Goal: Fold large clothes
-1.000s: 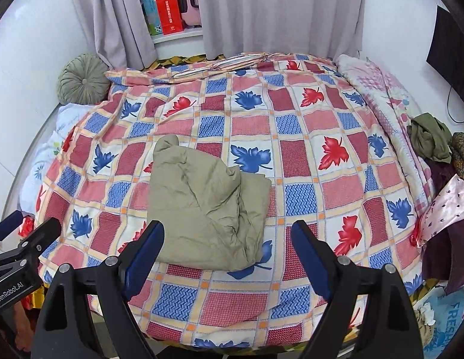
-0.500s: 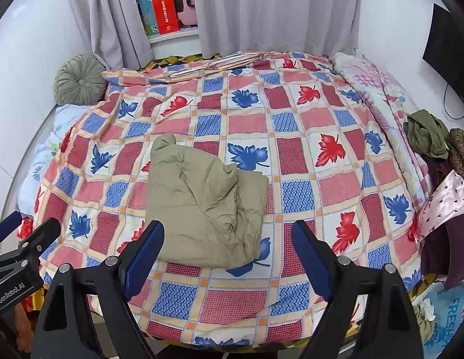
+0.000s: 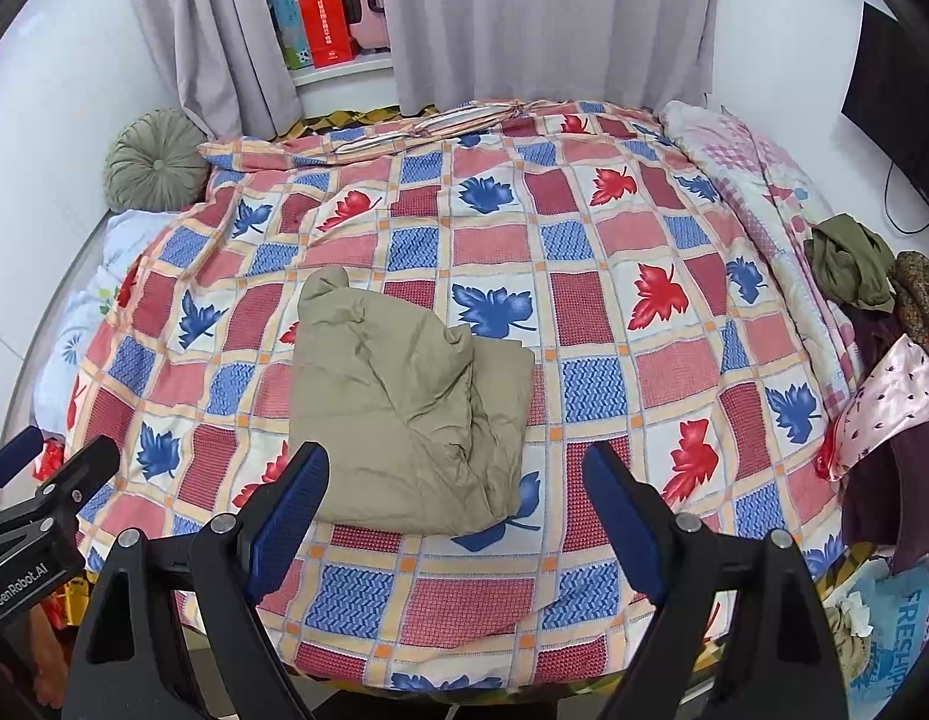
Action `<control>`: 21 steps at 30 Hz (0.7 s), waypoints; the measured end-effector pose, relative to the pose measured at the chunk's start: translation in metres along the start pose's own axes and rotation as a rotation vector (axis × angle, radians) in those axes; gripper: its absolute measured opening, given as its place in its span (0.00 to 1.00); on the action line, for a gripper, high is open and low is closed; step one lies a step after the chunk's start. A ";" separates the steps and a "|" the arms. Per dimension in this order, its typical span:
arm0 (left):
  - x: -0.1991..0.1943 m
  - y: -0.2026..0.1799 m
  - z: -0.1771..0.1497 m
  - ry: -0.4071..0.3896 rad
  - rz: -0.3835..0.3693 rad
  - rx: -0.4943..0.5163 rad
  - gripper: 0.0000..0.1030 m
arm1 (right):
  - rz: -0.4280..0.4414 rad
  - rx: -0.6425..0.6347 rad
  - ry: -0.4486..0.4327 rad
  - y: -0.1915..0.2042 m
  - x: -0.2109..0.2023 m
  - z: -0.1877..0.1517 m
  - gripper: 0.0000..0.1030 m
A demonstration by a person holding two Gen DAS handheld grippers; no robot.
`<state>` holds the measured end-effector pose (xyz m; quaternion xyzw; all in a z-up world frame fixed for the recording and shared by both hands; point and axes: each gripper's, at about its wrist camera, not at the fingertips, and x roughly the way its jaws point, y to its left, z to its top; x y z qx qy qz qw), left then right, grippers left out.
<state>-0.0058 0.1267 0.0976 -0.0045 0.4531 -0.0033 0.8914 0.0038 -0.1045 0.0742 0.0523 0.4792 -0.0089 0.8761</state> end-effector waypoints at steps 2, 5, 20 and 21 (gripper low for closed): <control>0.000 0.000 0.000 0.000 0.000 0.000 1.00 | 0.001 0.000 0.000 0.001 -0.001 -0.001 0.86; -0.001 0.000 0.000 0.000 0.001 0.000 1.00 | 0.002 -0.001 0.001 0.000 0.000 0.000 0.86; 0.000 0.000 0.000 0.002 0.005 0.000 1.00 | 0.003 -0.006 0.002 0.000 0.000 0.002 0.86; 0.000 0.000 0.001 0.003 0.010 0.002 1.00 | 0.003 -0.006 0.003 0.000 0.000 0.002 0.86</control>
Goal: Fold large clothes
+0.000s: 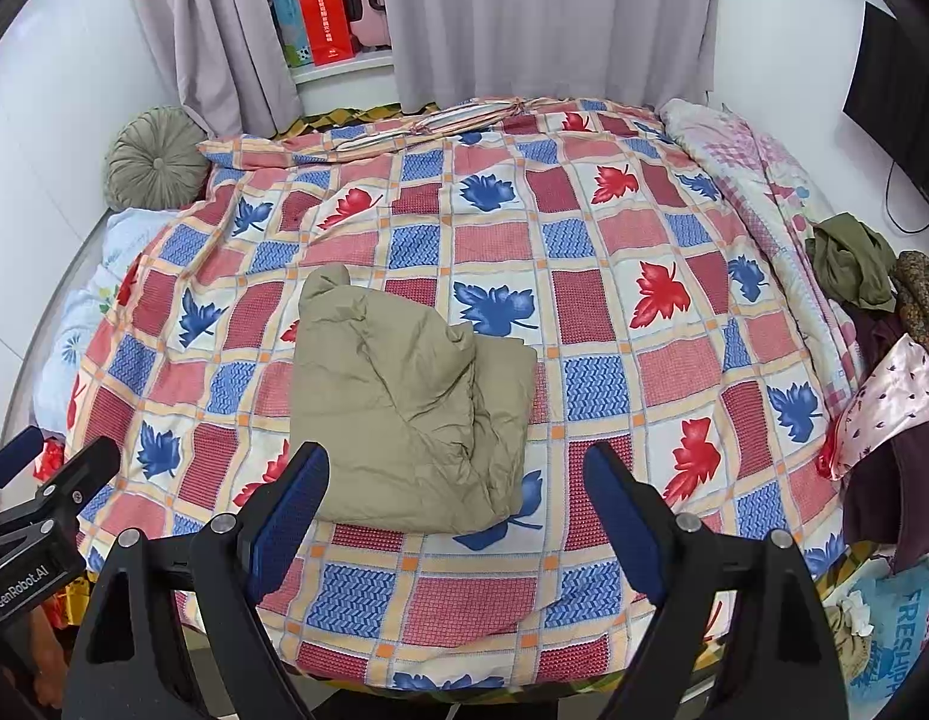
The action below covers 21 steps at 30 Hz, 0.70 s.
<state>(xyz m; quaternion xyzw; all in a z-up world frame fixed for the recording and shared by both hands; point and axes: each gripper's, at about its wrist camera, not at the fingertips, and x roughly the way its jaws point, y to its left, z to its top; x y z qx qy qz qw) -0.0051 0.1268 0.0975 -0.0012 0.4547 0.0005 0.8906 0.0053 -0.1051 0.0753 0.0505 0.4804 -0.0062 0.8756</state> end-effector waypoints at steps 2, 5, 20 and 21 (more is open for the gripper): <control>-0.001 0.000 0.000 0.000 0.000 0.001 1.00 | 0.000 0.001 0.000 0.000 0.000 0.000 0.86; -0.001 0.000 0.000 0.000 0.002 0.002 1.00 | 0.000 0.000 0.001 -0.001 0.001 0.001 0.86; 0.000 0.000 0.001 0.002 0.004 0.002 1.00 | 0.002 -0.003 0.003 -0.003 0.001 0.003 0.86; 0.000 0.000 0.001 0.003 0.005 0.002 1.00 | 0.002 -0.004 0.003 -0.003 0.001 0.004 0.86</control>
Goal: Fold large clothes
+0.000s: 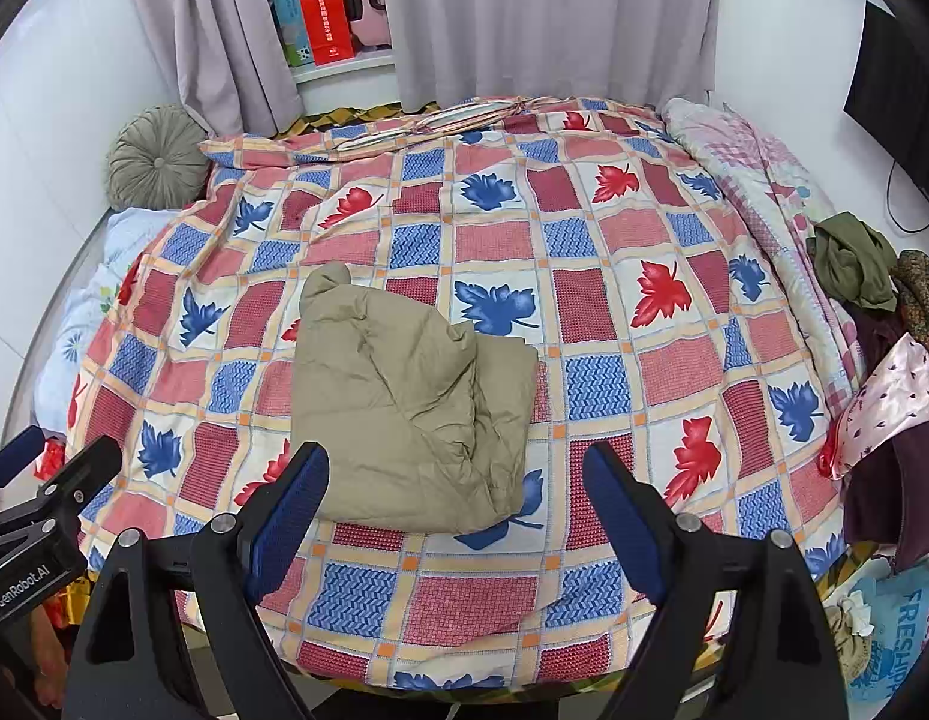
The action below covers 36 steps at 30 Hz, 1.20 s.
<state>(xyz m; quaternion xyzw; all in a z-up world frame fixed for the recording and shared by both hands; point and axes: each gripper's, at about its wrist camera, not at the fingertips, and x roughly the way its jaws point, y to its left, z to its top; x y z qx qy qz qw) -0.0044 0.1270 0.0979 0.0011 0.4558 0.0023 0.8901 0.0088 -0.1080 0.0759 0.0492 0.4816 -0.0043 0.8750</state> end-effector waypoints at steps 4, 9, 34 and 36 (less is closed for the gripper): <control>0.000 0.000 0.000 0.000 0.001 0.000 1.00 | 0.000 0.000 -0.001 0.001 -0.001 0.000 0.86; -0.001 0.001 0.000 0.000 0.001 0.000 1.00 | 0.000 0.000 0.000 0.001 -0.001 0.000 0.86; 0.001 0.002 0.001 0.003 0.009 0.002 1.00 | 0.002 -0.007 0.002 -0.001 0.000 0.003 0.86; 0.000 0.003 0.002 0.002 0.014 0.001 1.00 | 0.003 -0.005 0.003 -0.002 0.000 0.003 0.86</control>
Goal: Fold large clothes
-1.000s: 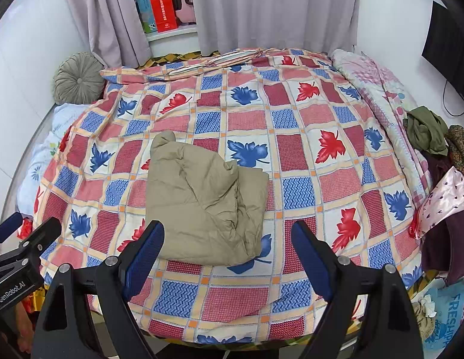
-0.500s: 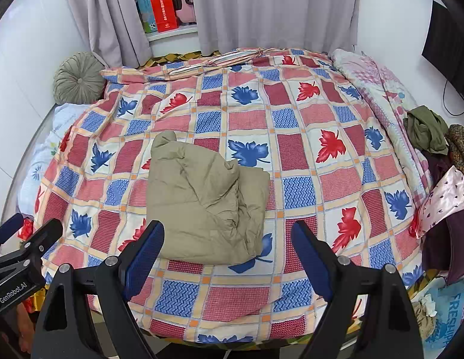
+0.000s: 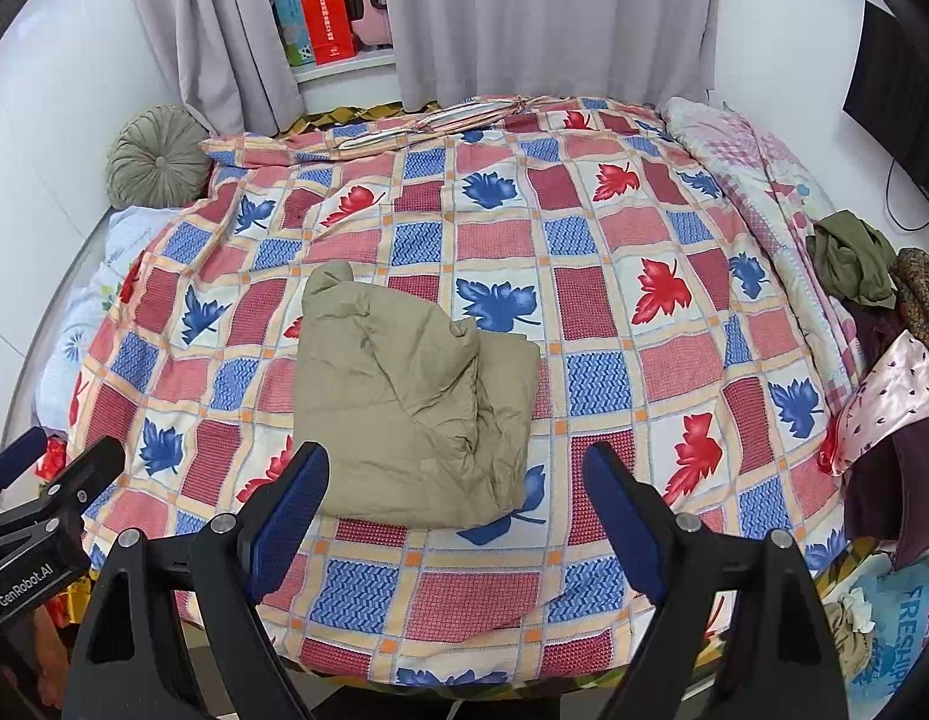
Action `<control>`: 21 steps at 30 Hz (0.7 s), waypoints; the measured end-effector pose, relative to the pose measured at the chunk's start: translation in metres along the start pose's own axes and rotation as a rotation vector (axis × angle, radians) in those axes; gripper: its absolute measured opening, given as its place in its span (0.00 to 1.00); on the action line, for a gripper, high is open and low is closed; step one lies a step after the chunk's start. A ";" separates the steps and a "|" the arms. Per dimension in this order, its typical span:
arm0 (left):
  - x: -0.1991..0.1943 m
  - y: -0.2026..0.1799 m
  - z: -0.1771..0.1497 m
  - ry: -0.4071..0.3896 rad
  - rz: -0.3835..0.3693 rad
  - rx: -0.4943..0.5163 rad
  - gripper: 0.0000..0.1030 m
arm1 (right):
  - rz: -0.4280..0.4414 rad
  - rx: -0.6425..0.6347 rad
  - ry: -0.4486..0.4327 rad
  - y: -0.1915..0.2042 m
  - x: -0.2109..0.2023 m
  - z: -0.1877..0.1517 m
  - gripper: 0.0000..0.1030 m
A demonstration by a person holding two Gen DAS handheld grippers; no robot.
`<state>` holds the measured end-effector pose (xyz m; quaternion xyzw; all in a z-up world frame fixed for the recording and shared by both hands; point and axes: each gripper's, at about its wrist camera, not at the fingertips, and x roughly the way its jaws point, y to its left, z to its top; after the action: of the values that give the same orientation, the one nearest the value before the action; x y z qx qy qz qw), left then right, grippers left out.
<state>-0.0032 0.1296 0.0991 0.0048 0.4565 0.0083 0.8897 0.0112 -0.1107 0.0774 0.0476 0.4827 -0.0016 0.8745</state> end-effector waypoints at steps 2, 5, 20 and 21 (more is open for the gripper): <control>-0.001 -0.001 -0.002 -0.001 0.010 -0.001 1.00 | -0.001 -0.001 0.000 0.001 0.000 0.000 0.86; -0.001 -0.001 -0.003 0.000 0.013 0.000 1.00 | 0.000 0.000 0.001 0.000 0.000 0.000 0.86; 0.001 0.005 -0.012 -0.010 0.032 -0.002 1.00 | -0.002 0.001 0.005 0.001 -0.001 -0.001 0.86; 0.000 0.005 -0.013 -0.009 0.029 -0.002 1.00 | -0.002 0.001 0.005 0.002 -0.002 -0.001 0.86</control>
<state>-0.0140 0.1349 0.0913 0.0105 0.4524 0.0216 0.8915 0.0097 -0.1090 0.0783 0.0477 0.4851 -0.0029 0.8732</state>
